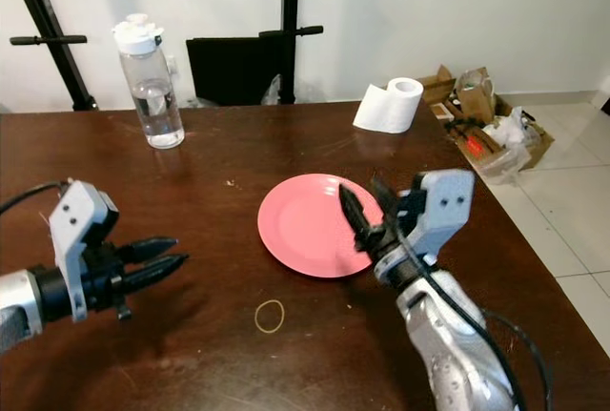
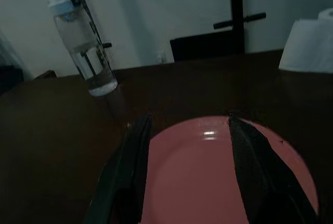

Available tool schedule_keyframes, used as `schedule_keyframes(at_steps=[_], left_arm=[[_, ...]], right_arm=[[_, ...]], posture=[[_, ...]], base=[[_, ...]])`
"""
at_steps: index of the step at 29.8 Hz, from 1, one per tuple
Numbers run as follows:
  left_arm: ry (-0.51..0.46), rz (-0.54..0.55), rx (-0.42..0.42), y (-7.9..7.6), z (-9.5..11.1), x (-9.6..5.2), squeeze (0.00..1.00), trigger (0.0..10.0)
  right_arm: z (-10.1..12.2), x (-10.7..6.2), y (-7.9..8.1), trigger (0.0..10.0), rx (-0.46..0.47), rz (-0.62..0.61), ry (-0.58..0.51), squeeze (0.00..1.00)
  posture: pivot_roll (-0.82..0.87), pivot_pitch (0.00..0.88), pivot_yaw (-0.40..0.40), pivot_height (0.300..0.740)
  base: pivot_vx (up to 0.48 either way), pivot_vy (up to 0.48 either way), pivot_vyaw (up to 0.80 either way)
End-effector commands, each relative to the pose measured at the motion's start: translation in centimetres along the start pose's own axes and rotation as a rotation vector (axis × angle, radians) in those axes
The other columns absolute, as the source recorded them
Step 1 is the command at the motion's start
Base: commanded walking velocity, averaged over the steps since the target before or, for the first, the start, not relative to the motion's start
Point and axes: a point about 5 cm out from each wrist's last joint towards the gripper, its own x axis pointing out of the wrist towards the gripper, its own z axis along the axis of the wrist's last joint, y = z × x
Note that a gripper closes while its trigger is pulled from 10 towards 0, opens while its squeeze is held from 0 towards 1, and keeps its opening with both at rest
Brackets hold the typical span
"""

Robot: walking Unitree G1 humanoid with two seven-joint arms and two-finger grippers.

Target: Setting the table

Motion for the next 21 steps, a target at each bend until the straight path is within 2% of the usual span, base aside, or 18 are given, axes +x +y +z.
schedule_keyframes(at_steps=[1, 4, 6, 12, 13, 15, 17, 19, 21], left_arm=[[0.020, -0.009, 0.001, -0.7, -0.4, 0.1, 0.00, 10.0], [0.015, 0.005, 0.005, -0.9, -0.6, 0.5, 0.00, 10.0], [0.025, 0.032, 0.042, -1.1, -1.1, 1.1, 0.00, 10.0], [0.013, 0.125, 0.028, -0.8, -1.5, 1.9, 0.00, 10.0], [-0.044, 0.215, -0.029, -0.4, -1.2, 2.3, 0.00, 10.0], [-0.070, 0.267, -0.066, -0.2, -1.1, 2.4, 0.00, 10.0], [-0.072, 0.285, -0.057, -0.1, -1.1, 2.4, 0.00, 10.0], [-0.075, 0.393, -0.068, 0.8, -1.4, 2.5, 0.00, 10.0], [-0.078, 0.416, -0.074, 1.0, -1.4, 2.5, 0.00, 10.0]], right_arm=[[-0.3, -0.4, 0.3, 10.0, 0.009, -0.006, 0.008, 0.00], [-0.8, -0.8, 0.6, 10.0, -0.012, -0.004, 0.032, 0.00], [-1.5, -1.2, 1.3, 10.0, -0.033, 0.020, 0.066, 0.00], [-2.4, -1.5, 1.5, 10.0, -0.053, 0.014, 0.099, 0.00], [-2.7, -1.6, 1.2, 10.0, -0.030, -0.056, 0.093, 0.00], [-2.7, -1.6, 0.9, 10.0, -0.010, -0.103, 0.085, 0.00], [-2.7, -1.5, 0.8, 10.0, -0.002, -0.122, 0.079, 0.00], [-2.6, -1.3, 0.0, 10.0, 0.038, -0.193, 0.053, 0.00], [-2.5, -1.3, -0.1, 10.0, 0.048, -0.208, 0.048, 0.00]], posture=[[0.06, 0.144, 0.106, 0.740], [0.06, 0.138, 0.107, 0.740], [0.05, 0.134, 0.107, 0.740], [0.04, 0.133, 0.106, 0.740], [0.04, 0.125, 0.106, 0.740], [0.04, 0.125, 0.106, 0.740], [0.04, 0.122, 0.106, 0.740], [0.04, 0.124, 0.104, 0.740], [0.04, 0.124, 0.104, 0.740]], base=[[0.000, 0.000, 0.00], [0.000, 0.000, 0.00], [0.000, 0.000, 0.00], [0.000, 0.000, 0.00], [0.000, 0.000, 0.00], [0.000, 0.000, 0.00], [0.000, 0.000, 0.00], [0.000, 0.000, 0.00], [0.000, 0.000, 0.00]])
